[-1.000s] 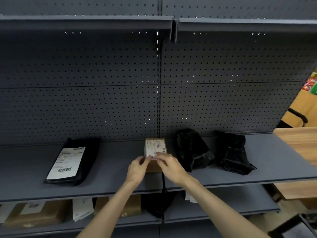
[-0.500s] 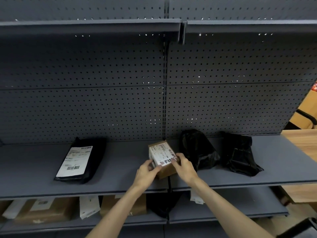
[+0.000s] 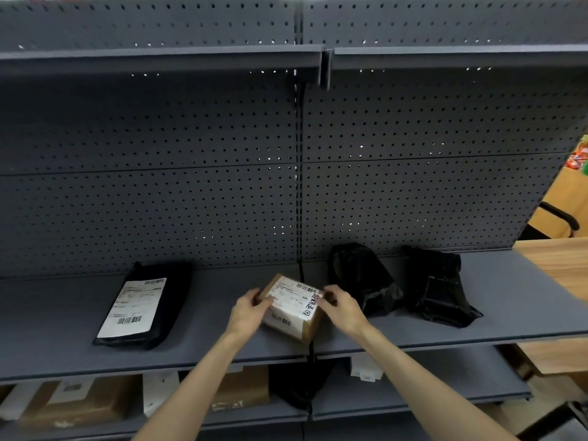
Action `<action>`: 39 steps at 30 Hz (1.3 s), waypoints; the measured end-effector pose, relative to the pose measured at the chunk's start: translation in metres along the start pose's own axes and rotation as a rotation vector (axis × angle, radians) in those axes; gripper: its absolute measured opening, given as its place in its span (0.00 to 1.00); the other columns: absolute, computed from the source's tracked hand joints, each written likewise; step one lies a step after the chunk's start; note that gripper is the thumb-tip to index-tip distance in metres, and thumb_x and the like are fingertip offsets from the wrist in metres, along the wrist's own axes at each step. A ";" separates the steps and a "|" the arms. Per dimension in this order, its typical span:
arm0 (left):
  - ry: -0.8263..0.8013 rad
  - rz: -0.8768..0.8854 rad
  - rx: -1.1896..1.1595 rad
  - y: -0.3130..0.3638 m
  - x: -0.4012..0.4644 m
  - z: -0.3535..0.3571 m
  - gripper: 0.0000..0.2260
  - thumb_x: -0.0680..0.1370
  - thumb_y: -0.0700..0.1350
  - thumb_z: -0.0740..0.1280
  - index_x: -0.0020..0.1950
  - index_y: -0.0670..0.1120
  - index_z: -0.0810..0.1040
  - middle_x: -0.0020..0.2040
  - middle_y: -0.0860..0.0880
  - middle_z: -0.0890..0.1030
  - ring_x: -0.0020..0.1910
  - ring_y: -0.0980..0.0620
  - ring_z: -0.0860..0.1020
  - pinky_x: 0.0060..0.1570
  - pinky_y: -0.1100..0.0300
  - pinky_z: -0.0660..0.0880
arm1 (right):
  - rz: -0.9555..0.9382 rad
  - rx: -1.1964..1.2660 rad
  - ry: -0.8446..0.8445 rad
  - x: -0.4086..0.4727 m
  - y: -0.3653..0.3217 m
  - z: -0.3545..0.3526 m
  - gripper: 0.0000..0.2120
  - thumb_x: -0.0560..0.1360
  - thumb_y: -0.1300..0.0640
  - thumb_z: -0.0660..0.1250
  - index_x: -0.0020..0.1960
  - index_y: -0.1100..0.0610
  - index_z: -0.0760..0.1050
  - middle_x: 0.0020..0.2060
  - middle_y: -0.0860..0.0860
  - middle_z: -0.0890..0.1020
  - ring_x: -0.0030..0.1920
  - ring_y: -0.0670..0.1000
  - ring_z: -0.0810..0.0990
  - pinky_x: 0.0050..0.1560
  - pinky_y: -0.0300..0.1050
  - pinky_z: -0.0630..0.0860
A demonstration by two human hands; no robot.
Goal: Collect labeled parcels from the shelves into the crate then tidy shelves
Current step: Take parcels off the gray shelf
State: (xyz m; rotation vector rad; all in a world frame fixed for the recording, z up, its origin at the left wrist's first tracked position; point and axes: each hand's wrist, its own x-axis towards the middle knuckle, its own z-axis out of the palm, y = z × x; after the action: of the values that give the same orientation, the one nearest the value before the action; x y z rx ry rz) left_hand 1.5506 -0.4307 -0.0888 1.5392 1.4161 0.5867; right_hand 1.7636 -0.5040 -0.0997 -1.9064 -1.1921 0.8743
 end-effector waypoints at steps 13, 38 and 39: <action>0.028 -0.087 -0.118 -0.018 -0.030 0.018 0.11 0.81 0.52 0.68 0.61 0.49 0.75 0.58 0.53 0.79 0.51 0.55 0.75 0.52 0.64 0.68 | 0.105 0.077 0.010 -0.007 0.004 0.024 0.25 0.80 0.42 0.60 0.69 0.58 0.73 0.63 0.50 0.79 0.63 0.50 0.75 0.61 0.41 0.70; 0.168 0.556 -0.395 0.129 -0.015 -0.043 0.22 0.80 0.58 0.67 0.73 0.53 0.74 0.60 0.62 0.82 0.63 0.63 0.78 0.67 0.62 0.70 | -0.558 0.283 0.203 -0.004 -0.137 -0.072 0.22 0.83 0.50 0.59 0.76 0.51 0.65 0.66 0.41 0.76 0.66 0.36 0.72 0.64 0.26 0.66; 0.173 0.561 -0.404 0.131 -0.015 -0.044 0.22 0.80 0.57 0.67 0.73 0.53 0.75 0.60 0.62 0.83 0.62 0.63 0.78 0.67 0.61 0.71 | -0.570 0.279 0.207 -0.005 -0.139 -0.073 0.21 0.83 0.50 0.59 0.76 0.51 0.65 0.66 0.41 0.77 0.66 0.36 0.72 0.62 0.24 0.66</action>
State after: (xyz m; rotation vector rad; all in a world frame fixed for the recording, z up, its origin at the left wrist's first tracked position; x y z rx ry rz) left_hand 1.5760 -0.4180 0.0469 1.5692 0.8930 1.2864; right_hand 1.7613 -0.4804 0.0558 -1.2952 -1.3097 0.4875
